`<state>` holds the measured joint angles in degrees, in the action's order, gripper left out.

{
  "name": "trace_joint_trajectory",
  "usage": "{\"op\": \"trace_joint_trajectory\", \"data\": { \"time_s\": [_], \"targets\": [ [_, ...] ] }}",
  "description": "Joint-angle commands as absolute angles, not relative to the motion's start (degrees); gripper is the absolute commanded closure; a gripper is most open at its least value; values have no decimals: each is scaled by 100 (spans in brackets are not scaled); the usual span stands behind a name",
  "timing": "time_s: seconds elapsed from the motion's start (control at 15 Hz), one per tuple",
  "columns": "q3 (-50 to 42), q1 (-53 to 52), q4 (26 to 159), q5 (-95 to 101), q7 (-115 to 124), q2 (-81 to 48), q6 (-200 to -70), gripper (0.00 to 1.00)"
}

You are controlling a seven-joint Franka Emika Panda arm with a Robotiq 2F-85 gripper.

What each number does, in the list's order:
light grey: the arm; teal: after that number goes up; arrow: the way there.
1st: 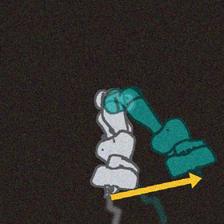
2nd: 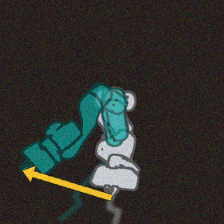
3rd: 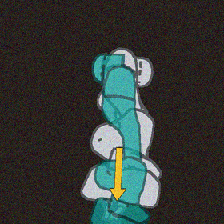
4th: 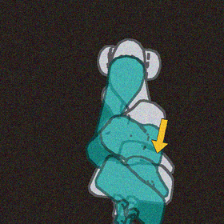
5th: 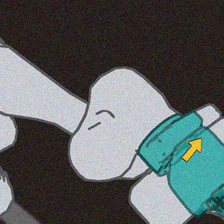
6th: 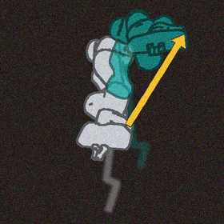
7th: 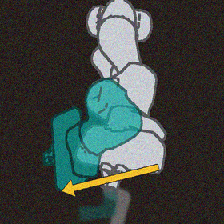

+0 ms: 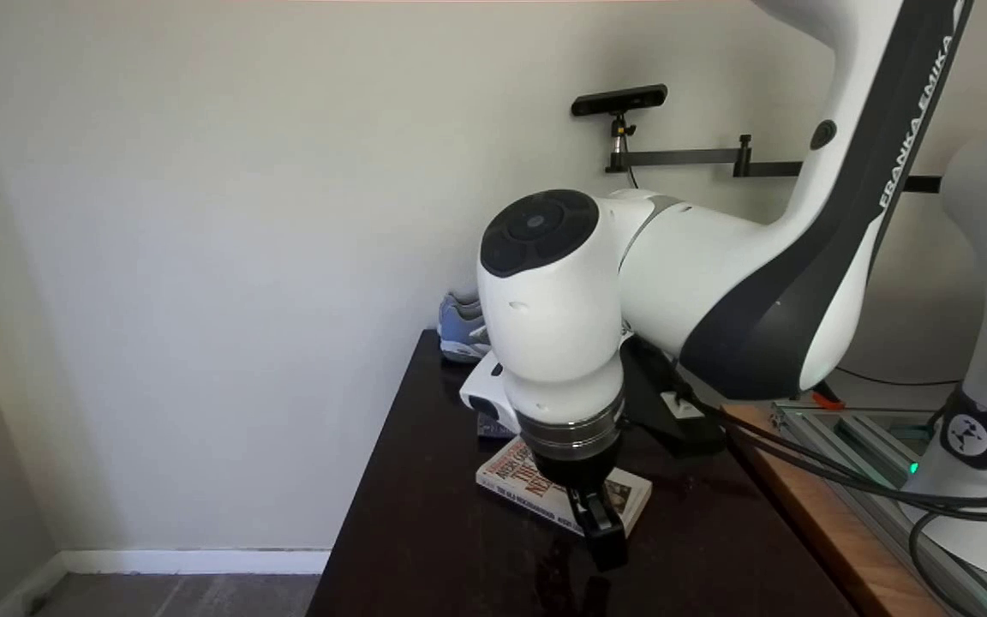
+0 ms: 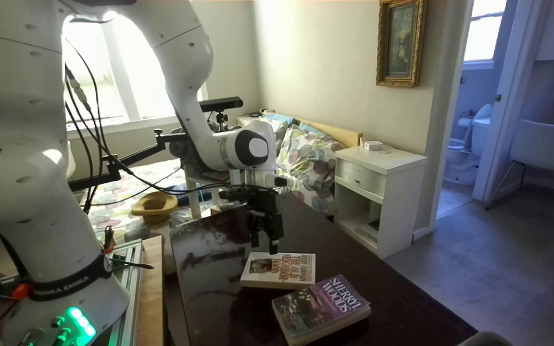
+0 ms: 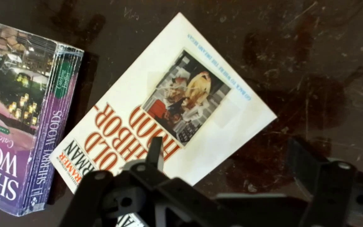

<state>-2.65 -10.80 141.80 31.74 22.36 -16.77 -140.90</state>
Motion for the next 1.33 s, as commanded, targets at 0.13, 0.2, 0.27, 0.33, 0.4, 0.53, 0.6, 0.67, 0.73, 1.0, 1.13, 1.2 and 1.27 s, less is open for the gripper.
{"op": "trace_joint_trajectory", "data": {
  "time_s": [0.13, 0.2, 0.27, 0.33, 0.4, 0.53, 0.6, 0.67, 0.73, 1.0, 1.13, 1.2, 1.27],
  "targets": [
    [-291, -1075, 14401, 3682, 2052, -1646, -14372, 0],
    [-293, -1070, 14411, 3757, 2046, -1655, -14363, 0],
    [-286, -1060, 14421, 3799, 2037, -1659, -14353, 0],
    [-284, -1055, 14431, 3835, 2027, -1659, -14345, 0],
    [-281, -1051, 14441, 3871, 2019, -1660, -14341, 0],
    [-291, -1051, 14455, 3997, 2037, -1685, -14341, 0],
    [-292, -1044, 14460, 4048, 2042, -1703, -14349, 0],
    [-296, -1041, 14451, 4107, 2055, -1733, -14358, 0],
    [-301, -1037, 14447, 4169, 2067, -1762, -14367, 0],
    [-299, -1016, 14417, 4304, 2109, -1847, -14433, 0],
    [-303, -1003, 14404, 4302, 2117, -1881, -14467, 0],
    [-312, -1008, 14397, 4318, 2136, -1893, -14465, 2],
    [-314, -1007, 14394, 4318, 2131, -1906, -14476, 26]
  ]
}}
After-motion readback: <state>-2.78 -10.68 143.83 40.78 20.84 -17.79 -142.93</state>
